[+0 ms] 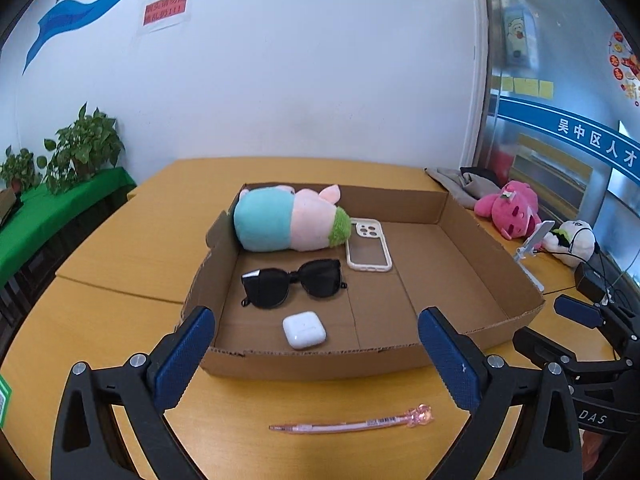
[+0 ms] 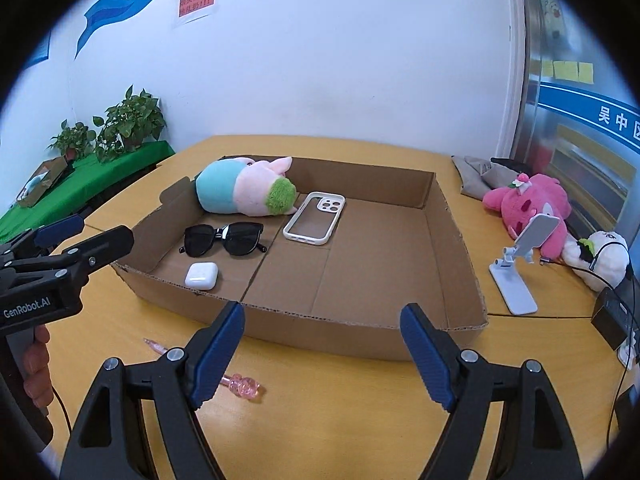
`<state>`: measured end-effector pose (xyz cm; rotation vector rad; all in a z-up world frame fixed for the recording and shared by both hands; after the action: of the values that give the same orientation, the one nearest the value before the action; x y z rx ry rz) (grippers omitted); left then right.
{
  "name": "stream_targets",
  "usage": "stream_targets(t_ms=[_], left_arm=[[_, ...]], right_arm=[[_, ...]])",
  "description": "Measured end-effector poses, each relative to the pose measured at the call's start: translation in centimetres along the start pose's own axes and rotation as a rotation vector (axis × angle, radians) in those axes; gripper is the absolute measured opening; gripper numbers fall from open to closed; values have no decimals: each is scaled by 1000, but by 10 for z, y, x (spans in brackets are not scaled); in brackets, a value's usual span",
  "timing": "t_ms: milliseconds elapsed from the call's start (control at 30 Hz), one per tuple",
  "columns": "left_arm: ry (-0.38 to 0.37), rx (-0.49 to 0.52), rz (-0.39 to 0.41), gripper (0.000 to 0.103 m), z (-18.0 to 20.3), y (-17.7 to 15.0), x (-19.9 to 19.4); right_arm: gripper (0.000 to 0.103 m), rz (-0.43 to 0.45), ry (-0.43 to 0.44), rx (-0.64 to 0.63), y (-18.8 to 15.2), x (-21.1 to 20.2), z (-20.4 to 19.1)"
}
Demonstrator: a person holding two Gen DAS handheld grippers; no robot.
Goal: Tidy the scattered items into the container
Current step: 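Move the right gripper to the pink pen and close on its end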
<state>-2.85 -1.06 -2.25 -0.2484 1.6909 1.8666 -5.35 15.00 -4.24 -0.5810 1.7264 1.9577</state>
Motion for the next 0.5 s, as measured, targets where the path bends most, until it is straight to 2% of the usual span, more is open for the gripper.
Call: stream_targets(t_ms=[167, 233, 267, 333, 367, 500], left_arm=[[-16, -19, -29, 103, -7, -11, -1], [-32, -39, -59, 103, -12, -20, 1], [-45, -55, -86, 103, -15, -28, 3], [-66, -100, -135, 103, -22, -44, 6], [-76, -127, -157, 103, -25, -53, 8], [-78, -180, -241, 103, -32, -84, 14]], right_arm=[[80, -35, 67, -10, -10, 9, -8], [80, -54, 151, -41, -17, 17, -17], [80, -64, 222, -66, -22, 23, -26], [79, -120, 352, -143, -39, 40, -46], [79, -135, 377, -188, -46, 45, -55], [78, -186, 394, -411, -71, 68, -91]])
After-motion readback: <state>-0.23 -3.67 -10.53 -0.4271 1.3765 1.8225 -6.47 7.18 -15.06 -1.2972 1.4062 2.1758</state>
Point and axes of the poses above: each gripper's, at about its wrist camera, not at the fingertips, and x roughly the way its jaws point, z to its right, y to its top, the point moved 6 cm from there along x, roughly the way its jaws point, and after that the axes turned 10 degrees about -y, right-handed, at the moved point
